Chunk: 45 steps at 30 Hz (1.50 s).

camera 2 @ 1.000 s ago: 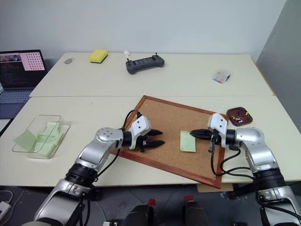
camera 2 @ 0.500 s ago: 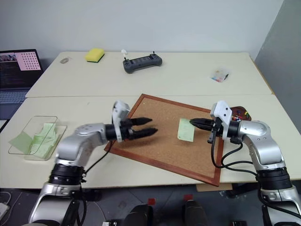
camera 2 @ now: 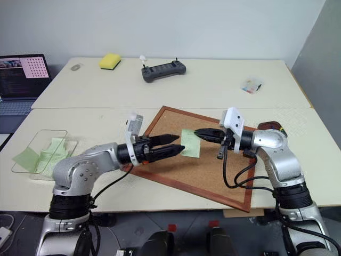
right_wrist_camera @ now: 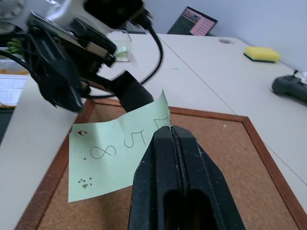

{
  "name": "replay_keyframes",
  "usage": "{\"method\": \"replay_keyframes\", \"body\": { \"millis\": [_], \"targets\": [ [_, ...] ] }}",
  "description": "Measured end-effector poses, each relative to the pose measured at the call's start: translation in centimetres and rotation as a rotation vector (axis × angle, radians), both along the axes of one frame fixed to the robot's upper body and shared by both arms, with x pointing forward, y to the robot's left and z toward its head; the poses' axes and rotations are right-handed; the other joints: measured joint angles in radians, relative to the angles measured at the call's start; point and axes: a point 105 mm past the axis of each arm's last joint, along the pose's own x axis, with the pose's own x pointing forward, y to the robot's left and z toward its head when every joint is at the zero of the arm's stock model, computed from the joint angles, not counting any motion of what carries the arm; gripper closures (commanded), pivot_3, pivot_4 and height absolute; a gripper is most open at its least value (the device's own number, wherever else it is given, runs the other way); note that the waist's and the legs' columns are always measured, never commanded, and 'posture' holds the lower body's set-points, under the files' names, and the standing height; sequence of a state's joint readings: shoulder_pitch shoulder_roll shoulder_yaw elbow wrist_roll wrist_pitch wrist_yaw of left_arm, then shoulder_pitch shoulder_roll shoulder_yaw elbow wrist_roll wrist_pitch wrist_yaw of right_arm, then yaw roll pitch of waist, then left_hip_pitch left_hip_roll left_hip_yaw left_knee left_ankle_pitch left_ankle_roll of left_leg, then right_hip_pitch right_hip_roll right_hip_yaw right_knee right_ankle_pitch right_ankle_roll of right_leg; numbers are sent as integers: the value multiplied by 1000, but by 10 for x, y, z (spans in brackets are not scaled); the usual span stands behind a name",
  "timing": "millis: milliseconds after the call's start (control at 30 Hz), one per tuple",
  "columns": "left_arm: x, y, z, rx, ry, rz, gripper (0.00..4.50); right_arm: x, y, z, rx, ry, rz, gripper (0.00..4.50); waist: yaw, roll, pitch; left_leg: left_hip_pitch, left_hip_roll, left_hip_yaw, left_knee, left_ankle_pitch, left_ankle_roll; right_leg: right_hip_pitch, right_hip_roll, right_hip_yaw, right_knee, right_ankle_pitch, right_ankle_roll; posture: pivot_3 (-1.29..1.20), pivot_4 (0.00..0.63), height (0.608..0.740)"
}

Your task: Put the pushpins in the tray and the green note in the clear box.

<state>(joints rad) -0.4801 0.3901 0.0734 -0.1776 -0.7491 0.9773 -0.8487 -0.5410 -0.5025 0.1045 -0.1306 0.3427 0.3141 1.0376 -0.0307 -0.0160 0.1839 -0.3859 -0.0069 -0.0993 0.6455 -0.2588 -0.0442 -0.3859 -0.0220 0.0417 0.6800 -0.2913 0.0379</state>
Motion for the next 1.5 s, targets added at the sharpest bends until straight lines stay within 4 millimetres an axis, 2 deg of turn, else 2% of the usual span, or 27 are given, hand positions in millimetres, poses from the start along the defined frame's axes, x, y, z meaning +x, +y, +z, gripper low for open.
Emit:
{"method": "replay_keyframes", "body": {
  "millis": [267, 767, 1000, 1100, 1300, 1467, 1500],
  "targets": [
    [-2, -4, -2, 8, 10, -17, 1395, -3, 6, 3, 18, 2, 13, 4500, -1, 0, 0, 0, 0, 0, 0, 0, 0, 0, 0, 0, 0, 0, 0, 0, 150, 740],
    [-4, -6, 0, -19, 32, -29, 4406, -7, 17, 1, 40, 18, 47, 4500, -1, 0, 0, 0, 0, 0, 0, 0, 0, 0, 0, 0, 0, 0, 0, 0, 150, 740],
    [-7, -3, -4, -7, 42, -22, 4476, -8, 18, 1, 47, 23, 52, 4500, -1, 0, 0, 0, 0, 0, 0, 0, 0, 0, 0, 0, 0, 0, 0, 0, 150, 740],
    [-5, -1, -4, 6, 41, -5, 4500, -8, 19, 1, 51, 28, 55, 4059, -1, 0, 0, 0, 0, 0, 0, 0, 0, 0, 0, 0, 0, 0, 0, 0, 150, 740],
    [-3, 5, -4, 29, 36, 30, 4500, -15, 20, 4, 91, 117, 96, 2709, -1, 0, 0, 0, 0, 0, 0, 0, 0, 0, 0, 0, 0, 0, 0, 0, 150, 740],
    [-1, 25, 1, 36, 12, 119, 4500, -11, 4, 9, 127, 199, 47, 1608, -1, 0, 0, 0, 0, 0, 0, 0, 0, -1, 0, 1, 0, 0, 0, 0, 150, 740],
    [0, 32, 4, 38, 0, 148, 4500, -11, 1, 11, 138, 212, 40, 1508, -1, 0, 0, 0, 0, 0, -1, 0, 0, -1, 0, 1, 0, 0, 0, 0, 150, 740]
  ]
}}
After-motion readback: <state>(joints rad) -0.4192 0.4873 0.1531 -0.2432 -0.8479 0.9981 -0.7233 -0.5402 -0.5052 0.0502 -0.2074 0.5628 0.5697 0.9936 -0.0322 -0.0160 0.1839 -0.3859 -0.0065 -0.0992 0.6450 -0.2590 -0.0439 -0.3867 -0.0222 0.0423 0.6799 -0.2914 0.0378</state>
